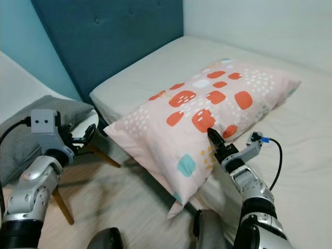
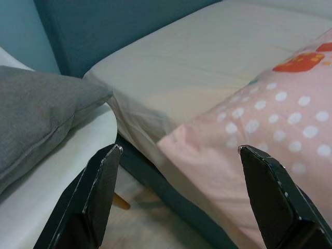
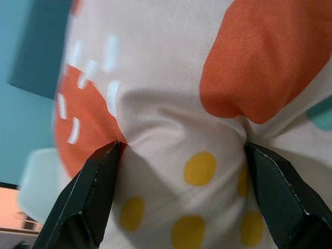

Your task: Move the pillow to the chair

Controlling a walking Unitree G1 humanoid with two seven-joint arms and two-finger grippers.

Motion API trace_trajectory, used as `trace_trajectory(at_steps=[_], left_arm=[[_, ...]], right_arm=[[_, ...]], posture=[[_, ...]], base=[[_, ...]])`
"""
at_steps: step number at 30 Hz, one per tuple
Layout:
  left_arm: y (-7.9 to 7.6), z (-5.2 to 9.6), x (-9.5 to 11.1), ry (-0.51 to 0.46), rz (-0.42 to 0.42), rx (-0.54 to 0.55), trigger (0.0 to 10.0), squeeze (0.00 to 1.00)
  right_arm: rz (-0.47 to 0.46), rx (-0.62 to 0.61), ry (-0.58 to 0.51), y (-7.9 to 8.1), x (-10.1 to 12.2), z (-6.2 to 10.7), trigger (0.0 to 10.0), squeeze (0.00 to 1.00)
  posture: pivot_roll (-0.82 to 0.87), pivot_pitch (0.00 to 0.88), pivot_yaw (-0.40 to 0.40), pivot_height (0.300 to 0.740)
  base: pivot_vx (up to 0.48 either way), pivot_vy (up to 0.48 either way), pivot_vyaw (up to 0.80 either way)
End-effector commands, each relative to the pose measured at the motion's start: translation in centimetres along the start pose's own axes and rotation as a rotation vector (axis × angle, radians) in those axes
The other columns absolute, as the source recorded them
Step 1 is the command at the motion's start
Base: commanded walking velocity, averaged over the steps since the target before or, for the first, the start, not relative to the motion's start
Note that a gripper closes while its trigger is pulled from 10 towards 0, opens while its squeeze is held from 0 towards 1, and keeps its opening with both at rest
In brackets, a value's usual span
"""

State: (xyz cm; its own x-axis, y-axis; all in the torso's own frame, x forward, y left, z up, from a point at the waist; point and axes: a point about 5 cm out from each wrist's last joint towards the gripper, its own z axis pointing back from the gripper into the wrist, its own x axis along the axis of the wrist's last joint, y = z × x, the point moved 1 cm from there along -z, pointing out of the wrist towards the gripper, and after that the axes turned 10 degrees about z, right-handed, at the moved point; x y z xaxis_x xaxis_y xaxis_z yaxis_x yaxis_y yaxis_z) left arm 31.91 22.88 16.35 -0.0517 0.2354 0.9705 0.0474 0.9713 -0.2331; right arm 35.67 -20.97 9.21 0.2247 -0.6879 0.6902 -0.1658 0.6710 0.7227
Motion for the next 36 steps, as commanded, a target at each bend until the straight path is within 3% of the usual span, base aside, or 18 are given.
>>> trace_trajectory(at_steps=[1,3,10,11,15,22,29,32,36], left_arm=[[0.9,0.4,0.2,0.008,-0.011,0.027,10.0,0.00],[0.9,0.7,0.4,0.008,-0.013,0.028,10.0,0.00],[0.5,0.9,0.6,0.018,-0.011,0.026,10.0,0.00],[0.5,0.9,0.6,0.021,-0.009,0.025,10.0,0.00],[0.4,0.9,0.5,0.026,-0.006,0.023,10.0,0.00],[0.2,0.8,0.5,0.026,0.007,0.021,10.0,0.00],[-0.3,0.2,-0.2,0.036,0.038,0.016,10.0,0.00],[-0.5,-0.2,-0.2,0.030,0.062,0.013,10.0,0.00],[-1.4,-0.9,-0.2,0.029,0.096,-0.002,10.0,0.00]], right_arm=[[0.005,-0.023,0.053,0.0,-1.0,-0.2,10.0,0.00],[0.066,-0.121,0.148,0.0,-1.9,-0.9,10.0,0.00],[0.100,-0.095,0.145,1.8,-0.6,-2.6,10.0,0.00],[0.142,-0.072,0.164,2.5,-0.5,-3.0,0.0,0.00],[0.188,-0.043,0.192,3.5,-0.4,-3.7,0.0,0.00],[0.208,-0.061,0.193,3.6,-0.2,-3.9,0.0,0.00],[0.312,-0.029,0.135,3.3,2.1,-3.4,0.0,0.00],[0.338,0.011,0.063,4.0,3.7,-3.3,0.0,0.00],[0.374,0.145,-0.034,6.2,5.9,-2.8,0.0,0.00]], posture=[[0.05,0.157,0.033,0.470],[0.06,0.177,0.027,0.470],[0.06,0.189,0.028,0.470],[0.05,0.187,0.029,0.470],[0.04,0.182,0.023,0.470],[0.04,0.179,0.019,0.470],[0.00,0.148,0.014,0.470],[-0.01,0.129,0.011,0.470],[-0.02,0.093,-0.001,0.475]], base=[[0.000,0.000,0.00],[0.000,0.000,0.00],[0.000,0.000,0.00],[0.000,0.000,0.00],[0.000,0.000,0.00],[0.000,0.000,0.00],[0.000,0.000,0.00],[0.000,0.000,0.00],[0.000,0.000,0.00]])
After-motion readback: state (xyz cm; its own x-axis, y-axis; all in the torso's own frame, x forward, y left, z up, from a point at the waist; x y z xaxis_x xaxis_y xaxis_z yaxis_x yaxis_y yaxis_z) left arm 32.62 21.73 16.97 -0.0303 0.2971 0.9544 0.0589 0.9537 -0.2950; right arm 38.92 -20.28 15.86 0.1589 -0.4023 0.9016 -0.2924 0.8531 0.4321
